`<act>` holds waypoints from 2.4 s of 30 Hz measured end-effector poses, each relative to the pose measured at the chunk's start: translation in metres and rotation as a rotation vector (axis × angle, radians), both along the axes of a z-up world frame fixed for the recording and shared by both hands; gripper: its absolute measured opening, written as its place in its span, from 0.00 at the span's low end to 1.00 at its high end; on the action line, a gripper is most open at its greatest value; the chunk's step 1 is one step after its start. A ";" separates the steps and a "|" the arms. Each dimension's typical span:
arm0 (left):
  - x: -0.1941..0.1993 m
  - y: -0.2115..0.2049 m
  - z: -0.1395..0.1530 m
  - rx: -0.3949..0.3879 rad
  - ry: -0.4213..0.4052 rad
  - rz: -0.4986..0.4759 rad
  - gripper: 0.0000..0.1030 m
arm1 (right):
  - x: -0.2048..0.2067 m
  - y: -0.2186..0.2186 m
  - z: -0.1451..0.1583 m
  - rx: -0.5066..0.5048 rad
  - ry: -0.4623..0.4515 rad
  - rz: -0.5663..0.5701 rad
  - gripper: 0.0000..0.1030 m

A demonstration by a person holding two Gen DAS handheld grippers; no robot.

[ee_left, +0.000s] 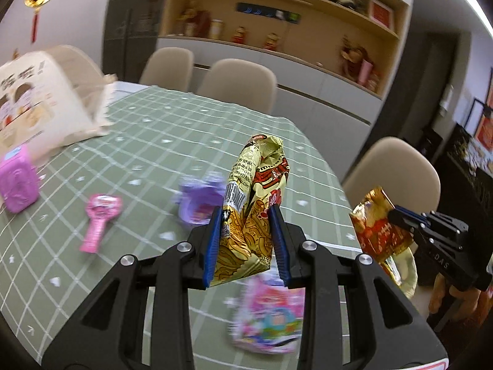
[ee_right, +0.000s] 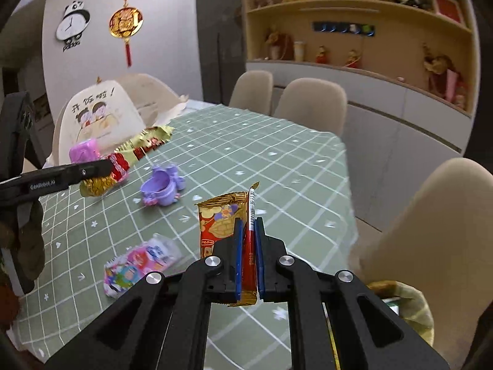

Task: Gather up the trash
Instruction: 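Carry the gold bag with the left gripper while the right gripper carries the red wrapper to the bin, then open the left gripper over the bin while the right gripper releases the red wrapper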

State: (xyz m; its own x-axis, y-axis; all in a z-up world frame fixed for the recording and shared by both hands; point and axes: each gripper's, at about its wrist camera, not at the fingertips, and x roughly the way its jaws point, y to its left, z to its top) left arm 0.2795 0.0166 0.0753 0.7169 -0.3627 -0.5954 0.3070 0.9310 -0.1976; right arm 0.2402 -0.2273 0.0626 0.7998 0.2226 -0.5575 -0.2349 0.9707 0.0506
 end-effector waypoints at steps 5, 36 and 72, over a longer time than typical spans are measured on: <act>-0.007 -0.054 -0.008 0.003 0.041 -0.091 0.29 | -0.017 -0.046 -0.009 0.007 0.000 -0.076 0.09; -0.032 -0.311 -0.107 0.143 0.240 -0.485 0.34 | -0.095 -0.219 -0.059 0.041 0.033 -0.397 0.09; -0.033 -0.166 -0.066 -0.021 0.220 -0.299 0.53 | -0.026 -0.160 -0.155 -0.044 0.342 -0.287 0.17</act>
